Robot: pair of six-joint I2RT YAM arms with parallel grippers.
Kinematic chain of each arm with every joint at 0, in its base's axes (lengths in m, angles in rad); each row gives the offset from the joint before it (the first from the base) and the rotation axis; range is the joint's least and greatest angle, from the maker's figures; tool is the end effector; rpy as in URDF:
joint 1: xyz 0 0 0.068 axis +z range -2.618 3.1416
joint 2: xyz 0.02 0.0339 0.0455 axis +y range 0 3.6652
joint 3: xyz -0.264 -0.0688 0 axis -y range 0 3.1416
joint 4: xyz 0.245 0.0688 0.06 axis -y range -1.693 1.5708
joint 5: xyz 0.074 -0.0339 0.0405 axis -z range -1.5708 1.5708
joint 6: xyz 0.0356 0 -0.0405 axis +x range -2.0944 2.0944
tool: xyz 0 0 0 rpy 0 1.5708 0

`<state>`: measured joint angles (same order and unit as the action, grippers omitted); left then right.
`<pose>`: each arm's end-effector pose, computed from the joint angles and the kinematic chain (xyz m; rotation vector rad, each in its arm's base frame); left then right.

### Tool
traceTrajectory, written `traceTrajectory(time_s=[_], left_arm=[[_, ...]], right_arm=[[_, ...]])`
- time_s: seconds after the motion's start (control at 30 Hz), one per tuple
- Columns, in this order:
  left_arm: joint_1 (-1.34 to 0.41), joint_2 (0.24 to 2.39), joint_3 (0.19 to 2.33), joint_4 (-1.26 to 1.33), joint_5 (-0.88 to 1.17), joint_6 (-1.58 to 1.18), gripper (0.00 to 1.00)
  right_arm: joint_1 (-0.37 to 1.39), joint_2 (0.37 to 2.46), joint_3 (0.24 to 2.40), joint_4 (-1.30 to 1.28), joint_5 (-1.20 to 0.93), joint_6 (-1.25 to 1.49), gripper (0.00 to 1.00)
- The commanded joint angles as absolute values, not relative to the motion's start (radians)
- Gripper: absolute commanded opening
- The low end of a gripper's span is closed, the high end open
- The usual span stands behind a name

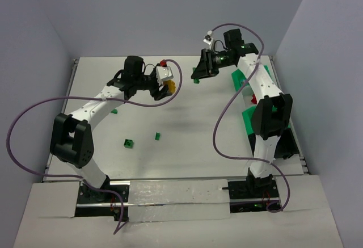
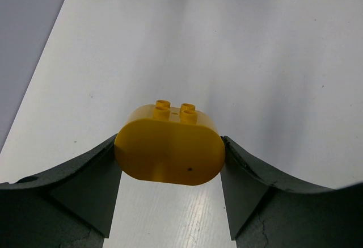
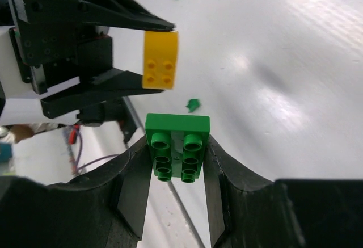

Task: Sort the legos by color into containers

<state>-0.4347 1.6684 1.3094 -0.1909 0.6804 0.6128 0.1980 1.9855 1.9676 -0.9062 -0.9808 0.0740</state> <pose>0.3378 -0.1816 0.2932 1.3453 1.5357 -0.6063 0.4147 0.1134 0.3359 -0.5573 2.2867 1.3308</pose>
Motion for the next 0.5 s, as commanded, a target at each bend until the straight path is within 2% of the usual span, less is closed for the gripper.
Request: traceTrajectory(time_s=[0.0,0.2,0.47], left_arm=[[-0.433,1.677,1.334,-0.174,0.686,0.588,0.08],[-0.434,1.689,1.341,-0.14,0.695,0.56,0.08],[-0.433,1.707,1.345,-0.137,0.701,0.571,0.07]], right_arm=[[0.096,1.884,1.951,-0.961,-0.881,-0.037,0.21],[-0.031,1.813,1.915,-1.054,-0.787,-0.136,0.2],[-0.186,1.643,1.668,-1.215,-0.629,-0.387,0.15]])
